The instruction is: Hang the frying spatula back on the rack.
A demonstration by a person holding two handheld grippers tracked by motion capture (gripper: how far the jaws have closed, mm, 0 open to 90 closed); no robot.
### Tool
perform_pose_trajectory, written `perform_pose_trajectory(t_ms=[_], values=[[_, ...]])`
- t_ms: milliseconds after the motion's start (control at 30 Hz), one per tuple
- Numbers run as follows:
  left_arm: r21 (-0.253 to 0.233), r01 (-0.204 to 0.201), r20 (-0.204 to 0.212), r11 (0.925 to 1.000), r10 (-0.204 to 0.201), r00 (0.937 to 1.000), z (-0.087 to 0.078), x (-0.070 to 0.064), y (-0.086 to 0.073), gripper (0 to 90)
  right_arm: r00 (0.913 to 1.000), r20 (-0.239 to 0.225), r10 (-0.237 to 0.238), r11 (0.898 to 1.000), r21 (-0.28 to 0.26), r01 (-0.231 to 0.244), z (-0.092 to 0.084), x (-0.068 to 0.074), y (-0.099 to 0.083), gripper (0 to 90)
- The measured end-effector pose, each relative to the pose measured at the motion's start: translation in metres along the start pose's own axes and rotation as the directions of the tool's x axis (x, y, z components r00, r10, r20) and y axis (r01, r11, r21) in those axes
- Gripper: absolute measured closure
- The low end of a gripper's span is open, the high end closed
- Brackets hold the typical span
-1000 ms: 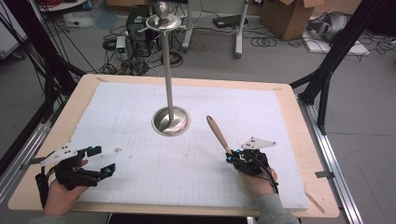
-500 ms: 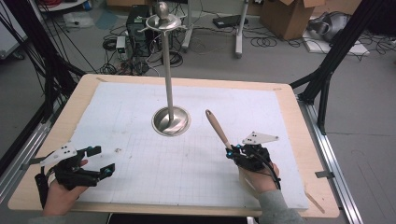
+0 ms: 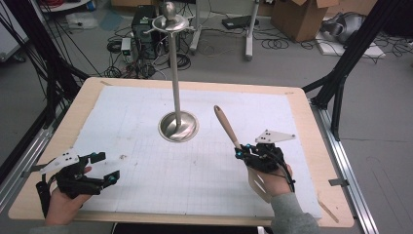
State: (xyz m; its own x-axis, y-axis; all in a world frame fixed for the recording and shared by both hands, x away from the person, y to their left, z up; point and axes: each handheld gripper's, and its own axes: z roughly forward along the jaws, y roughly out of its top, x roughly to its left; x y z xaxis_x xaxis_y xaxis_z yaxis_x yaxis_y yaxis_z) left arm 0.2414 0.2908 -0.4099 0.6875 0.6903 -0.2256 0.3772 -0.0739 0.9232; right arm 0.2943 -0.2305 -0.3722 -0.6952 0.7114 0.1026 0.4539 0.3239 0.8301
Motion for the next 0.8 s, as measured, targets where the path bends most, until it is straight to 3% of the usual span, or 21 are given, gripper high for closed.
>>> perform_pose_trajectory(t_ms=[233, 800], values=[[-0.012, 0.004, -0.004, 0.9999, -0.004, 1.0000, -0.001, 0.001, 0.000, 2.5, 0.9997, -0.024, 0.003, 1.000, -0.014, -0.004, -0.002, 0.001, 0.015, 77.8], [-0.024, 0.015, -0.021, 0.9996, -0.016, 0.9996, -0.007, 0.007, -0.002, 2.4, 0.9972, -0.056, -0.049, 0.999, -0.027, 0.047, -0.012, 0.006, 0.060, 77.9]])
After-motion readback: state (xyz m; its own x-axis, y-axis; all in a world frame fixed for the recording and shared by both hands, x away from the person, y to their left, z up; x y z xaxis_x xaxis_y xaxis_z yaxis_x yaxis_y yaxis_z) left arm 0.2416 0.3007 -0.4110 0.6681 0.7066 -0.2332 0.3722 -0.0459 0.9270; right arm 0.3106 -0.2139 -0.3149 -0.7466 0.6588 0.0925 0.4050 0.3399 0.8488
